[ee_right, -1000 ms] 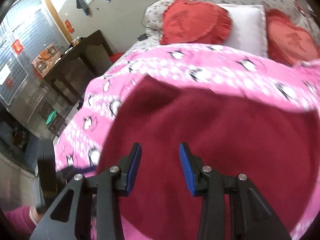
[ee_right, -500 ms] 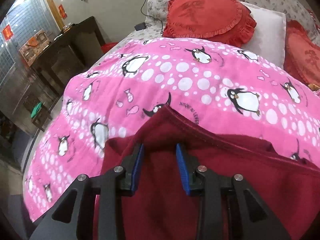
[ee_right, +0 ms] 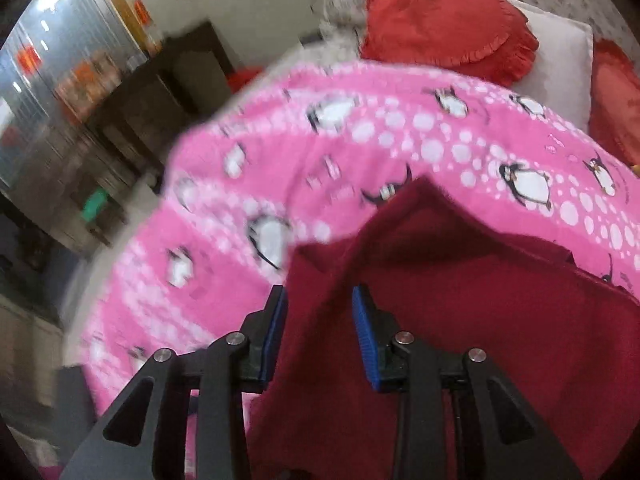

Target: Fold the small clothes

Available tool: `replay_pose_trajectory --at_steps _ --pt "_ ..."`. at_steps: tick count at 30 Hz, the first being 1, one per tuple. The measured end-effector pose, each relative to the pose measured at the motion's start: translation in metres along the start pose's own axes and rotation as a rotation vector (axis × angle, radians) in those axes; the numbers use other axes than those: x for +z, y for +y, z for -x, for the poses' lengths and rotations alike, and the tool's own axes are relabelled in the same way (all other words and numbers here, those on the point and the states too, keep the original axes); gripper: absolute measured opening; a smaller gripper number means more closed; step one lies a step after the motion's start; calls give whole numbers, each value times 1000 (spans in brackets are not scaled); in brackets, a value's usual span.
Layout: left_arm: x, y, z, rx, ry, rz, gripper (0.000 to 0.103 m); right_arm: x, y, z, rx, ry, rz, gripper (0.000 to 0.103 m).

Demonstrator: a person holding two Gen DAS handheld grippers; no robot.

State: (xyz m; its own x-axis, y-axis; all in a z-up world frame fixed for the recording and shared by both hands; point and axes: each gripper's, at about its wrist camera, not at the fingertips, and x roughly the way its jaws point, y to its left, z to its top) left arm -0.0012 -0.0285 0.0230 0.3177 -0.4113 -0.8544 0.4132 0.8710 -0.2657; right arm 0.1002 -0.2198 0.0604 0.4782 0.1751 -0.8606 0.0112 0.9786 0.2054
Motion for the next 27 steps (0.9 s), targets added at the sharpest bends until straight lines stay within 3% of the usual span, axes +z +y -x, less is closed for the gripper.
replay_pose_trajectory --at_steps 1,3,8,12,15,19,23,27 --pt "0 3 3 -2 -6 0 100 -2 -3 -4 -2 5 -10 11" --pt "1 7 8 -12 -19 3 100 -3 -9 -6 8 -18 -39 0" --pt "6 19 17 -40 -47 30 100 -2 -4 12 80 -94 -20 0" --pt "9 23 18 -48 -43 57 100 4 12 2 68 -81 29 0" --pt "14 24 19 -51 -48 41 100 0 -3 -14 99 -52 -34 0" --pt "13 13 19 -48 -50 18 100 -9 -21 8 192 -100 -92 0" --pt "12 0 11 -43 -41 28 100 -13 -31 36 111 -173 -59 0" --pt "10 -2 -1 -22 -11 21 100 -15 -56 37 25 -159 -105 0"
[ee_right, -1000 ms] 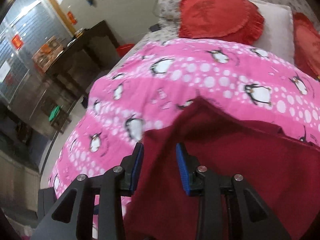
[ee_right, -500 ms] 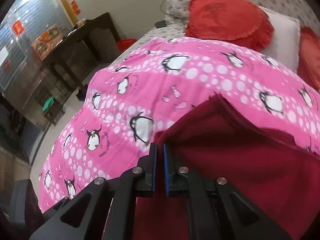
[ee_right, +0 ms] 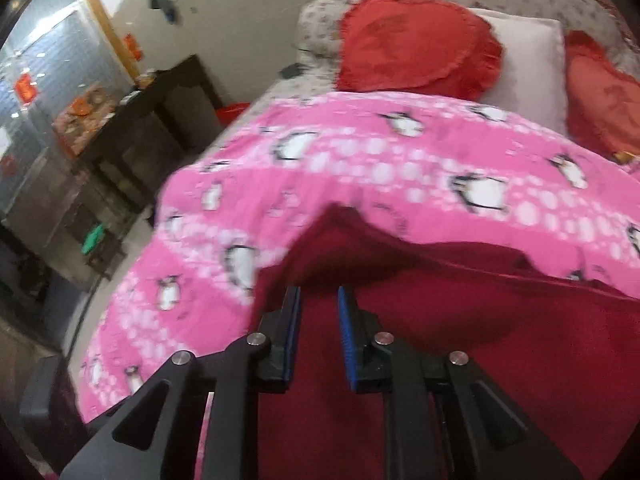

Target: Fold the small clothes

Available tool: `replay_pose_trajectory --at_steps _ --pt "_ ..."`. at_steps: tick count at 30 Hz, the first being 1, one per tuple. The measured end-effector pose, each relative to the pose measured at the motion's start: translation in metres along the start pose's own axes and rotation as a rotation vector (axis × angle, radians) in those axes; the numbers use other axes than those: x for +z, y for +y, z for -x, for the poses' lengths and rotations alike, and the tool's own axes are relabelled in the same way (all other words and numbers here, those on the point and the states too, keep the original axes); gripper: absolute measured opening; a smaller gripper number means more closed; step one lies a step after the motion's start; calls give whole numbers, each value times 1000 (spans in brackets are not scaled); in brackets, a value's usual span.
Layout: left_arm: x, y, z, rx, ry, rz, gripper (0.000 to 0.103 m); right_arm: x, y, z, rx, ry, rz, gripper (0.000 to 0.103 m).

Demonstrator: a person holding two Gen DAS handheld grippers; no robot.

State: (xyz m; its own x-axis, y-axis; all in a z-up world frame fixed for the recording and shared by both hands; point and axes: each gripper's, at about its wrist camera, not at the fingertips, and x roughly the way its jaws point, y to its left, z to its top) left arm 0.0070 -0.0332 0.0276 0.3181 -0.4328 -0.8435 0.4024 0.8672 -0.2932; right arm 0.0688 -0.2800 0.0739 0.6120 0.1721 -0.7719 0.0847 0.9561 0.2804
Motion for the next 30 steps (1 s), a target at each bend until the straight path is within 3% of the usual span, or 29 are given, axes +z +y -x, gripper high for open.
replay_pose_trajectory --at_steps 7,10,15,18,20,22,25,27,30 --pt "0 -6 -17 36 18 -18 100 -30 -68 30 -52 39 -67 0" --pt "1 -11 -13 47 4 -26 100 -41 -102 65 -27 -20 -110 0" --pt "7 -12 -3 81 -35 -35 100 -56 -157 113 -181 -120 -188 0" --pt "10 -16 -2 103 -46 -43 100 -64 -192 112 -255 -98 -274 8" --pt "10 -21 -3 109 -53 -52 100 -70 -213 98 -218 -59 -330 8" --pt "10 -23 -3 109 -57 -56 100 -70 -217 102 -197 -78 -370 8" --pt "10 -25 -5 113 -54 -67 100 -62 -198 111 -244 -99 -334 8" --pt "10 -24 -5 108 -55 -63 100 -59 -176 114 -209 -116 -288 8" --pt "8 -18 -3 95 -58 -50 100 -51 -132 99 -135 -62 -205 8"
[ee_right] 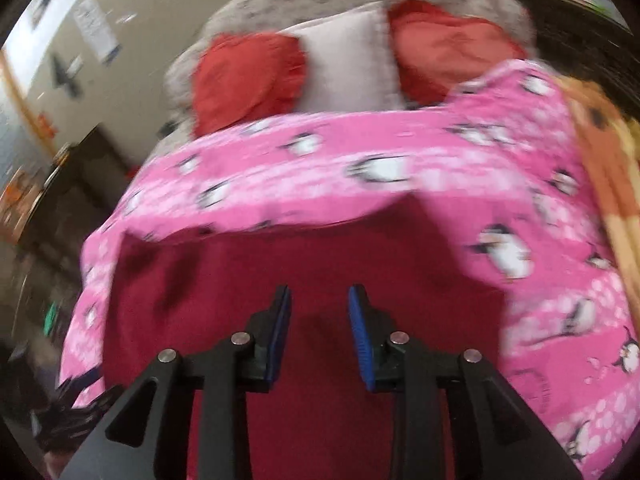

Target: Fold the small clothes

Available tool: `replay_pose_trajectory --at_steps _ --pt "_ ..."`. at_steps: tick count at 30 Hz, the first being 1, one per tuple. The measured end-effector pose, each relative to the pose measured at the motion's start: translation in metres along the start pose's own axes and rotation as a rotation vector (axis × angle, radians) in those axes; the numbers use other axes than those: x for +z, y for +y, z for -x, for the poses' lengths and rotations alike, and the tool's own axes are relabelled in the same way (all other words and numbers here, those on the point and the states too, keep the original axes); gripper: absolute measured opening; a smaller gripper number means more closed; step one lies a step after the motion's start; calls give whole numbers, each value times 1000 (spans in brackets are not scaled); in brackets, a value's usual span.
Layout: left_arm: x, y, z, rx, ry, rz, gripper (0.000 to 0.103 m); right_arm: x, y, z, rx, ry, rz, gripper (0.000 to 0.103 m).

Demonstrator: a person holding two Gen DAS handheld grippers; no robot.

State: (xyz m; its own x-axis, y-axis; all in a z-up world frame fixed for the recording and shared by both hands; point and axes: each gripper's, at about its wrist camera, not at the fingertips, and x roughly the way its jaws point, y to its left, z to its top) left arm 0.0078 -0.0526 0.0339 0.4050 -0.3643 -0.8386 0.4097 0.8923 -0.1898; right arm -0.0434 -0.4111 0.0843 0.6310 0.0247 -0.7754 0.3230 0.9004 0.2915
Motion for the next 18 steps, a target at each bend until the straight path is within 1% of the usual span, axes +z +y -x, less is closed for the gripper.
replay_pose_trajectory --at_steps 1,4,6,7,9,11,16,18 --pt "-1 2 0 -3 -1 5 100 -1 18 -8 31 37 28 8" --pt "-2 7 0 -18 -3 22 100 -2 59 -29 111 112 62 8" --pt "-3 11 -1 -29 2 34 100 -2 81 -38 157 133 68 10" --pt "-4 12 -2 -35 4 39 100 -2 101 -44 180 145 80 14" --pt "-5 14 -3 -44 5 42 100 -2 126 -50 196 147 107 21" --pt "-7 16 -3 -55 4 46 100 0 158 -61 211 156 149 31" --pt "-13 31 -2 -105 -2 82 100 11 195 -92 159 204 191 33" --pt "-15 35 -2 -124 -4 93 100 9 210 -102 98 220 253 33"
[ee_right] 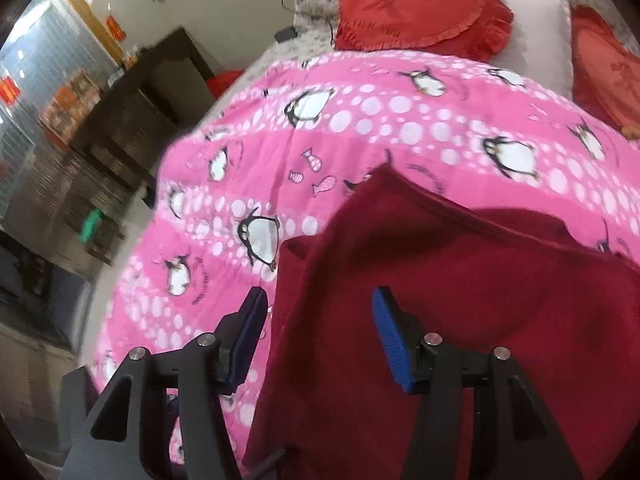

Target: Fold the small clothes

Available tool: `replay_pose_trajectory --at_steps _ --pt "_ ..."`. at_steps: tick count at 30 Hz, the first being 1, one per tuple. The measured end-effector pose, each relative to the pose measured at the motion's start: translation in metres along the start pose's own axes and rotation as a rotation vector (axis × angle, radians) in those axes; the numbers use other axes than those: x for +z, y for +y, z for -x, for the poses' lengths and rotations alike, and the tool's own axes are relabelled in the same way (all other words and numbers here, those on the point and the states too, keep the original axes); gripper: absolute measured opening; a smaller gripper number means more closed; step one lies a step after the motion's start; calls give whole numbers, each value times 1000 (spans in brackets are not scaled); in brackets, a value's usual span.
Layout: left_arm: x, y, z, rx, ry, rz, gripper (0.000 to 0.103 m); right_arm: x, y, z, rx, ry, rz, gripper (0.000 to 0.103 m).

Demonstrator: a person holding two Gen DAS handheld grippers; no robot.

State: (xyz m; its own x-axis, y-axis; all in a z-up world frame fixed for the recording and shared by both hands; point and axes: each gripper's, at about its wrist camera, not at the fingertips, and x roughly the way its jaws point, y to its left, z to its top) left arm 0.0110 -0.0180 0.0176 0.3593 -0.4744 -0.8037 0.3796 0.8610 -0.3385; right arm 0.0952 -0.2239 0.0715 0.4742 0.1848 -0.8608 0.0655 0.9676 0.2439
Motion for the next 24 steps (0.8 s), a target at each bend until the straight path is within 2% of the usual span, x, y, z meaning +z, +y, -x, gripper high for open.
replay_pose_trajectory --at_steps 1,4,6,10,12,13,14,15,16,17,20,24 --pt "0 1 0 -6 0 3 100 2 13 -7 -37 10 48 34" --pt "-2 2 1 -10 -8 0 100 3 34 -24 -119 46 133 45" --pt "-2 2 1 -13 -12 -3 100 3 44 -36 -197 68 178 45" --pt "-5 3 4 -16 -13 -4 100 0 41 -52 -230 89 197 45" --pt "-7 2 8 -11 -19 -11 100 0 37 -50 -202 83 186 45" --pt "-6 0 12 -9 -30 -22 100 -1 33 -47 -182 75 174 40" --pt "-3 -1 15 -13 -43 -29 100 -2 27 -41 -179 57 165 21" --pt "0 -2 20 -23 -60 -35 100 -1 23 -37 -173 44 162 11" --pt "1 -2 23 -33 -73 -39 100 -2 17 -31 -127 33 151 2" --pt "3 -3 26 -45 -85 -43 100 -4 6 -21 -60 20 117 0" --pt "11 -12 26 -67 -88 -70 100 -7 -15 1 49 -20 51 0" --pt "18 -25 12 -114 -61 -110 100 -12 -22 23 94 -48 44 0"
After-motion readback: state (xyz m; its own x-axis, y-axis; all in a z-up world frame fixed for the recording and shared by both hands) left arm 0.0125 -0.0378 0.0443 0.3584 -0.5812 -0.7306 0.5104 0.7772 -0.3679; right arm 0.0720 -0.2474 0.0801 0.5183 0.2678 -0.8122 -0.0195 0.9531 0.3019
